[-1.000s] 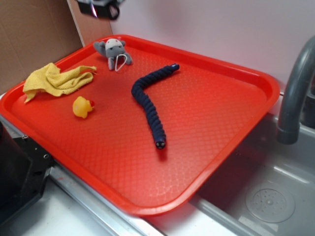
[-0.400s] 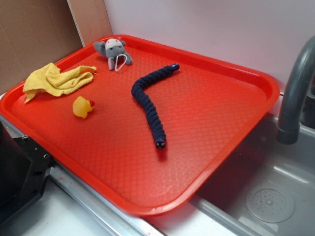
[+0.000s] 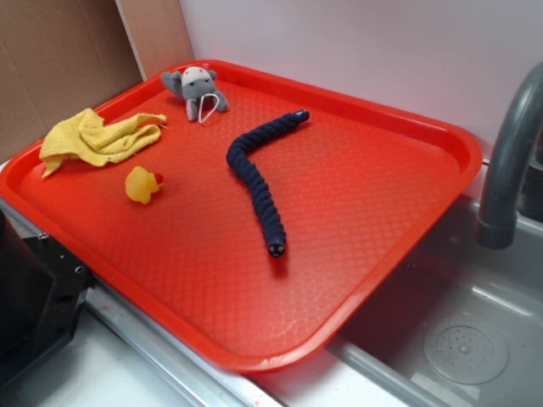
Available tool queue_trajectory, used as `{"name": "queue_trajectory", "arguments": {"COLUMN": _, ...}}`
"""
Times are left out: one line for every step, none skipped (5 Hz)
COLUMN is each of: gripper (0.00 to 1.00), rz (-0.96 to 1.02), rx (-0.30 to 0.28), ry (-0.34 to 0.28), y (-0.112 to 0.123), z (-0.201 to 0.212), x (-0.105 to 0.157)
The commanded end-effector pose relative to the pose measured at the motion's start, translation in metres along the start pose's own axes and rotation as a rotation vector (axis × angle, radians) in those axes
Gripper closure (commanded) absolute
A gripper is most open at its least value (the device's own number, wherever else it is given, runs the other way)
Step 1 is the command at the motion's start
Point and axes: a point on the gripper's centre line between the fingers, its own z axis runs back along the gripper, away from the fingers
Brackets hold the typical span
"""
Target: Grab the gray animal.
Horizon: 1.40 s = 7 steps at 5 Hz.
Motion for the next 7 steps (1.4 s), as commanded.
{"name": "queue_trajectory", "arguments": {"gripper": 0.0, "rz": 0.363, "rx": -0.068, "ry": -0.074, "y": 0.047, "z": -0.083, "x": 0.031}}
{"name": "queue_trajectory", "arguments": {"gripper": 0.0, "rz": 0.549, "rx": 0.062, "ry": -0.149, "y": 0.056, "z": -0.104, "x": 0.034}}
{"name": "queue_trajectory", "arguments": {"gripper": 0.0, "rz": 0.749, "rx": 0.138, "ry": -0.122, "y": 0.064, "z": -0.12, "x": 0.035}}
{"name": "queue_trajectory", "arguments": {"gripper": 0.0, "rz": 0.758, "rx": 0.146, "ry": -0.095, "y": 0.075, "z": -0.137, "x": 0.043}}
{"name": "queue_trajectory", "arguments": {"gripper": 0.0, "rz": 0.669, "rx": 0.088, "ry": -0.107, "y": 0.079, "z": -0.152, "x": 0.056}}
{"name": "queue_trajectory", "arguments": {"gripper": 0.0, "rz": 0.647, "rx": 0.082, "ry": -0.098, "y": 0.088, "z": -0.166, "x": 0.063}}
{"name": "queue_trajectory", "arguments": {"gripper": 0.0, "rz": 0.635, "rx": 0.086, "ry": -0.021, "y": 0.095, "z": -0.188, "x": 0.061}}
